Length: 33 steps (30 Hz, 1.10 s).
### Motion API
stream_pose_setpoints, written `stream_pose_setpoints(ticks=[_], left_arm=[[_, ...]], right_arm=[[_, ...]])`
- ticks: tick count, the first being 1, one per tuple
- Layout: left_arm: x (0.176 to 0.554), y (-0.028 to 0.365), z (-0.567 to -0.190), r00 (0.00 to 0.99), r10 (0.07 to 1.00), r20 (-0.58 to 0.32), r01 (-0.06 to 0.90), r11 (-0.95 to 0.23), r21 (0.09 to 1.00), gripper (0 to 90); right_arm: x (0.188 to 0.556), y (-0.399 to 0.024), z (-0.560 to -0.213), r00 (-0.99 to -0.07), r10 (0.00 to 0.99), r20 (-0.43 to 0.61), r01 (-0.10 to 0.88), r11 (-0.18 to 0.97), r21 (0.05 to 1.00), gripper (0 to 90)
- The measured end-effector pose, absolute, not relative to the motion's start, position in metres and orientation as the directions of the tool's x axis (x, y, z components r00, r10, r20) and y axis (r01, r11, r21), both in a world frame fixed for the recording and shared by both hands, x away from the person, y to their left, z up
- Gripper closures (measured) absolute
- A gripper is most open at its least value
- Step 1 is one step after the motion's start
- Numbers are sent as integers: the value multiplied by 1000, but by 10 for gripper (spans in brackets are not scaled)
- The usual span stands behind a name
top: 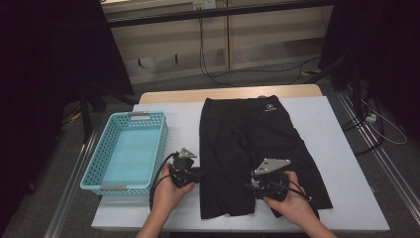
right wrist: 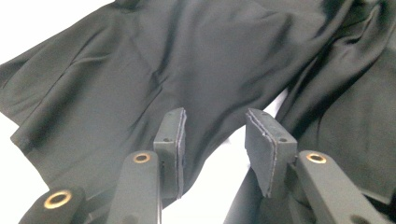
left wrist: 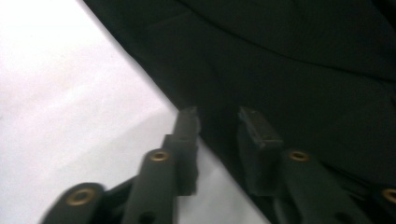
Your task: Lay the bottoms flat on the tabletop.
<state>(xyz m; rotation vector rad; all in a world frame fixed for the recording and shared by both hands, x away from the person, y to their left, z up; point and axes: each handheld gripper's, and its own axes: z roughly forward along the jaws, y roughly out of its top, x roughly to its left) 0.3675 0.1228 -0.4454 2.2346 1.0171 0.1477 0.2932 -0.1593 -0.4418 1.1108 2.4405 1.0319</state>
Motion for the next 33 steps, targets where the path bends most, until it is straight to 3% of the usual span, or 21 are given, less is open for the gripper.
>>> stream_pose_setpoints(ticks=[3,12,13,15,17,19,23,25,33], left_arm=[[367,123,-446,675,706,-214,660,-449,602,874],[374,141,-434,656,727,-203,670,-438,599,878],[374,142,-434,656,728,-199,667,-436,605,861],[374,141,-435,661,732,-164,649,-449,614,745],[375,141,-436,661,730,-172,649,-441,619,705],[375,141,-436,655,739,-155,640,-435,633,538],[375,140,-435,656,736,-167,639,-425,641,407],[375,139,-435,663,733,-155,630,-432,645,366],[376,140,-435,673,726,-138,616,-447,649,297]], right_arm=[[294,-160,-441,-666,744,49,550,445,707,591],[294,-157,-444,-686,726,52,547,467,695,633],[294,-156,-445,-690,722,52,544,470,695,633],[294,-154,-445,-692,720,51,544,474,692,635],[295,-151,-447,-692,720,50,543,474,693,637],[296,-148,-449,-689,723,46,555,485,676,646],[298,-147,-452,-695,712,101,573,463,676,779],[298,-146,-452,-706,696,129,577,460,674,893],[298,-158,-445,-698,710,94,576,478,663,899]])
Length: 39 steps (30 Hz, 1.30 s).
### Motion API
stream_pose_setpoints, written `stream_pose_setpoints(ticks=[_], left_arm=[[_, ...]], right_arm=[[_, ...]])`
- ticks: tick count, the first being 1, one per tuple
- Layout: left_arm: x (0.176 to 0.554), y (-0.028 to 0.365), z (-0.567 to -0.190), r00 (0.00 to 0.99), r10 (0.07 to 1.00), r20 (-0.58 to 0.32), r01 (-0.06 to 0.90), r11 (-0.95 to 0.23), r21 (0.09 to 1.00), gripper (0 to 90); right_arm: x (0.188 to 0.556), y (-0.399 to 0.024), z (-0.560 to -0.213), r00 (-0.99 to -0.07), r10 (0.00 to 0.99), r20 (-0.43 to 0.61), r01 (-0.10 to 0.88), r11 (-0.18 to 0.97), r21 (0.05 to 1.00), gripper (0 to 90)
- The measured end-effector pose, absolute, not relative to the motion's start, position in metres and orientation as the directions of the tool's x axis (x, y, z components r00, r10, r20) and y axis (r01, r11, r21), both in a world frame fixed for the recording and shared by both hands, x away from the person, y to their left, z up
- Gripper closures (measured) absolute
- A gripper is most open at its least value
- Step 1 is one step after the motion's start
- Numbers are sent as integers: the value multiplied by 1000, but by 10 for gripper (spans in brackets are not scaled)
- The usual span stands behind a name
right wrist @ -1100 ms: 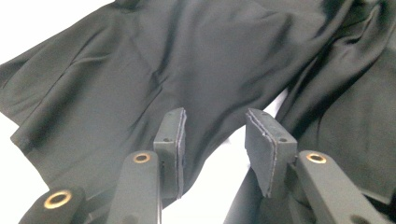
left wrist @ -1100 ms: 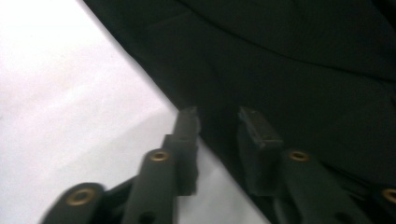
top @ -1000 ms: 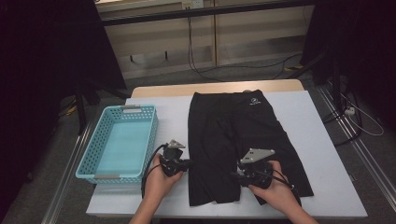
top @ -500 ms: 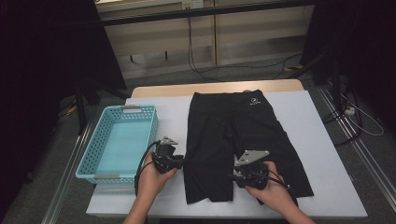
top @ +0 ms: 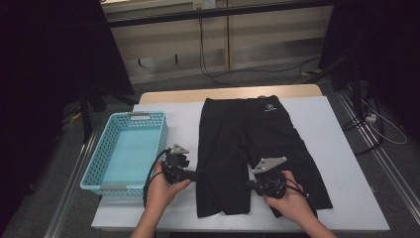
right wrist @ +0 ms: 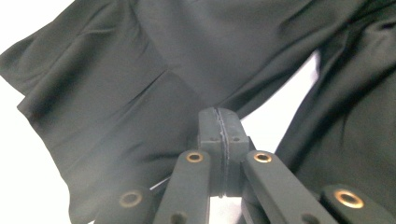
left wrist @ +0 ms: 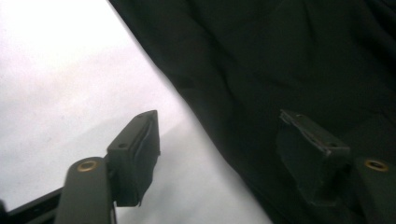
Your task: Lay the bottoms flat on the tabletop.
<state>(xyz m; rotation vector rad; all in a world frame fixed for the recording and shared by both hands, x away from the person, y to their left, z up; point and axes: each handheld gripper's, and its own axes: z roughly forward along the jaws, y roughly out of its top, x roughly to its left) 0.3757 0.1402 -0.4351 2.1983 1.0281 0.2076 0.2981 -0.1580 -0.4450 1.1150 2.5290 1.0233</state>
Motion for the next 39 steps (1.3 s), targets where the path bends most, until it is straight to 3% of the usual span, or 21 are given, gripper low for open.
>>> stream_pose_setpoints(ticks=[1,3,11,25,31,32,34,39], left_arm=[[376,140,-435,677,724,-132,610,-451,651,286],[376,140,-435,680,724,-118,602,-459,653,262],[374,140,-435,688,716,-116,594,-465,657,218],[371,153,-434,675,728,-119,591,-437,678,197],[368,158,-432,671,731,-123,594,-431,679,195],[368,158,-432,669,733,-124,593,-426,683,195],[367,160,-432,666,736,-124,594,-423,684,195],[365,164,-433,657,743,-126,600,-415,684,194]], right_arm=[[296,-159,-445,-697,712,79,570,485,663,888],[294,-159,-444,-693,720,44,556,495,668,746],[289,-138,-443,-746,664,36,489,511,707,614],[275,-71,-440,-885,460,76,349,546,762,671],[265,-42,-453,-940,340,24,255,655,711,649],[265,-39,-453,-943,333,22,247,652,717,702],[266,-37,-454,-944,330,25,246,648,720,893],[273,-29,-454,-940,316,126,297,583,756,898]])
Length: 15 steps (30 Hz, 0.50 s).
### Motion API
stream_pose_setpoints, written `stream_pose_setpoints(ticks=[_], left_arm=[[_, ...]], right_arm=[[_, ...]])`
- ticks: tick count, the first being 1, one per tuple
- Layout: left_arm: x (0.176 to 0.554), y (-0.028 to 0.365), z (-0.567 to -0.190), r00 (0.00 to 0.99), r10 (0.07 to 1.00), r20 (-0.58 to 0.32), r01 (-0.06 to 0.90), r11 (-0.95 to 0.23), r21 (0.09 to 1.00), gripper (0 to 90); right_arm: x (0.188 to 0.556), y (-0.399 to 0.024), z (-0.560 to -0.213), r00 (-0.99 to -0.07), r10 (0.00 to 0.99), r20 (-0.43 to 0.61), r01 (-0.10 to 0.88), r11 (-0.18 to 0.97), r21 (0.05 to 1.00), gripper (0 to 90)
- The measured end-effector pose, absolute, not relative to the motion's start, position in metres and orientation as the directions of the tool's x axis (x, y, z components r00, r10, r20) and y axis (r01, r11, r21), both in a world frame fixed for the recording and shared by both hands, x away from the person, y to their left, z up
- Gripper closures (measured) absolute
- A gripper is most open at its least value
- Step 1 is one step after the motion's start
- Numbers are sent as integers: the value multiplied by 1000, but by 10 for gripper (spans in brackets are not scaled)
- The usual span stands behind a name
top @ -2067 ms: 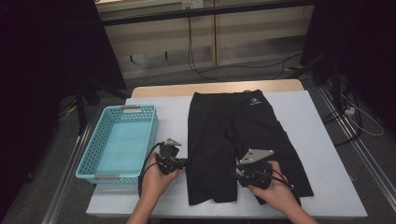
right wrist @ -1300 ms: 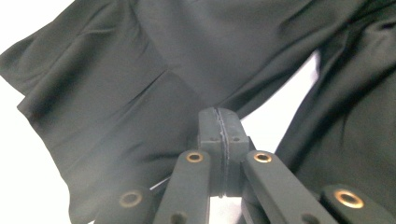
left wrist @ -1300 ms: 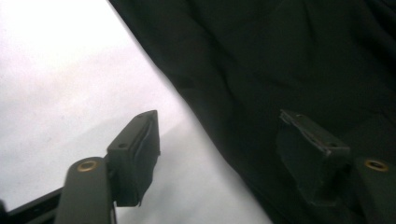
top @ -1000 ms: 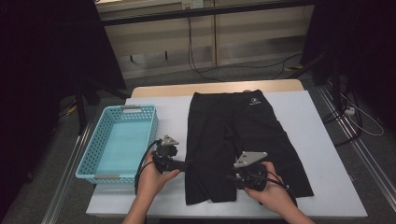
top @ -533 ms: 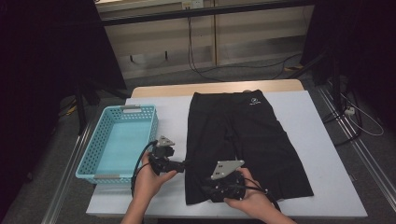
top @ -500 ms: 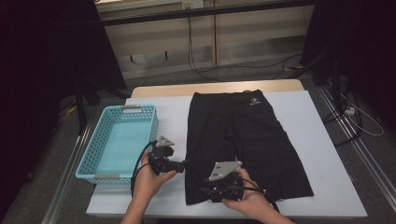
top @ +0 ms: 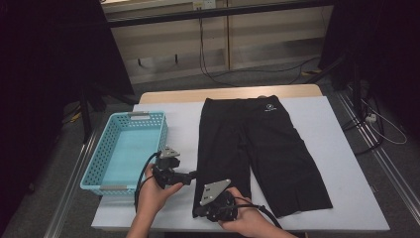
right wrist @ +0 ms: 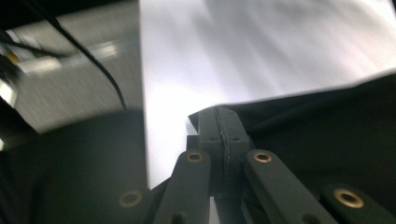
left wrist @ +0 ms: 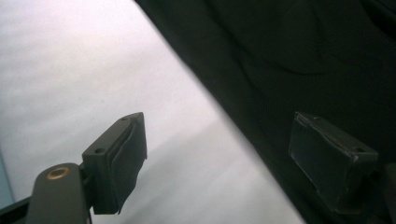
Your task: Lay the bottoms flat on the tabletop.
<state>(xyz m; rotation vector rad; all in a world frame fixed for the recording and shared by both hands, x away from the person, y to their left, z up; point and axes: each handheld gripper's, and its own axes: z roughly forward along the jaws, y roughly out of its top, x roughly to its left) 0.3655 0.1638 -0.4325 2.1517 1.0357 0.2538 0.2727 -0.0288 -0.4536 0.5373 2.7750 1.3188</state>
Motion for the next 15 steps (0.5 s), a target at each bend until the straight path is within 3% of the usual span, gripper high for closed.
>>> stream_pose_setpoints(ticks=[6,15], left_arm=[[363,166,-431,657,742,-131,599,-409,688,190],[361,162,-432,671,729,-134,593,-420,687,178]], right_arm=[[280,-38,-447,-915,382,128,329,526,784,610],[304,-79,-437,-827,557,75,388,470,793,408]])
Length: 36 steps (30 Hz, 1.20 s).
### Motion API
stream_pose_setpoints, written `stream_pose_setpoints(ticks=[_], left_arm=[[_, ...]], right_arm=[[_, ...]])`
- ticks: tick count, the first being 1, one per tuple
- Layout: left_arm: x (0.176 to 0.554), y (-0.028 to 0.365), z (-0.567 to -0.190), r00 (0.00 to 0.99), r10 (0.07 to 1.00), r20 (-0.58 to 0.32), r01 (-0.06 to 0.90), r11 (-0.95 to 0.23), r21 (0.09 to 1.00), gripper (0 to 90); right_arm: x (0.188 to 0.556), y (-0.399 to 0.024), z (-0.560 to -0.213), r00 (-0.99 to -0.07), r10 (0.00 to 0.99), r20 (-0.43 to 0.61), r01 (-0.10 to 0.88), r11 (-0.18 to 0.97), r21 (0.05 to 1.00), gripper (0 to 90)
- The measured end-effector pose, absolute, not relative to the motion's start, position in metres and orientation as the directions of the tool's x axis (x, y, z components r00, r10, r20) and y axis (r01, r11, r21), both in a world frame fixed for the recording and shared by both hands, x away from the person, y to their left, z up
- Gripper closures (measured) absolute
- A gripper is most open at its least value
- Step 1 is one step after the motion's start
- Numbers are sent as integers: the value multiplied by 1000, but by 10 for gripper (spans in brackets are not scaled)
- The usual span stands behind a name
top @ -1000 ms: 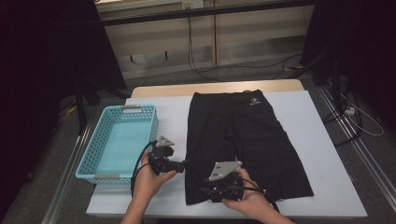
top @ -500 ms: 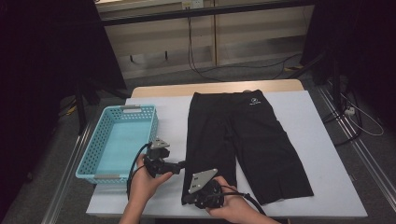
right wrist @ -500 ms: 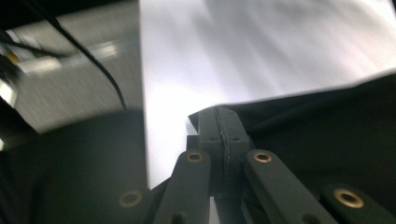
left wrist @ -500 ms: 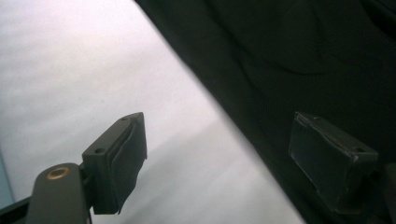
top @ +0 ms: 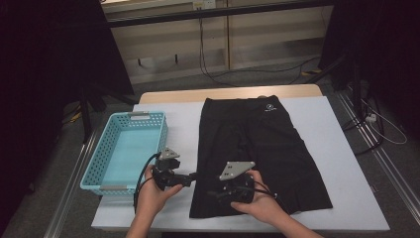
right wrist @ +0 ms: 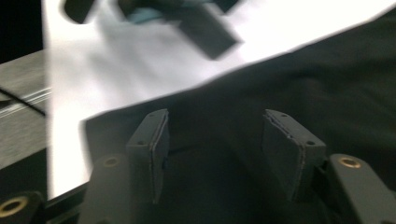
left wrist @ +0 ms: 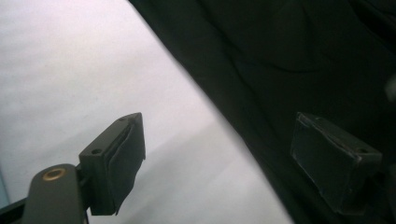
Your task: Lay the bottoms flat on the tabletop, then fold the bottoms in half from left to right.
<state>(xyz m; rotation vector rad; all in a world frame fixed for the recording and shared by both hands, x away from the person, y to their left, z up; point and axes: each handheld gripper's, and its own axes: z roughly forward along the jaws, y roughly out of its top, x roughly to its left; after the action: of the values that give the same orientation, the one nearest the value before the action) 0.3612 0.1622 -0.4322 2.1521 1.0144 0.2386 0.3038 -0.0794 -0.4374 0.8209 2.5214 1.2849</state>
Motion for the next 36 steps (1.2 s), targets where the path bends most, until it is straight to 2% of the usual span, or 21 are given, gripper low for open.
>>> stream_pose_setpoints(ticks=[7,16,26,36], left_arm=[[361,158,-432,686,716,-127,580,-433,690,159],[363,151,-434,696,708,-122,573,-444,689,124],[363,150,-436,687,715,-129,581,-434,689,75],[361,145,-447,685,726,-62,561,-472,680,116]], right_arm=[[323,-98,-437,-761,646,67,424,416,804,311],[331,-114,-437,-708,702,74,456,375,807,220],[332,-124,-438,-686,723,79,470,359,806,202],[334,-127,-438,-674,735,76,473,351,808,199]])
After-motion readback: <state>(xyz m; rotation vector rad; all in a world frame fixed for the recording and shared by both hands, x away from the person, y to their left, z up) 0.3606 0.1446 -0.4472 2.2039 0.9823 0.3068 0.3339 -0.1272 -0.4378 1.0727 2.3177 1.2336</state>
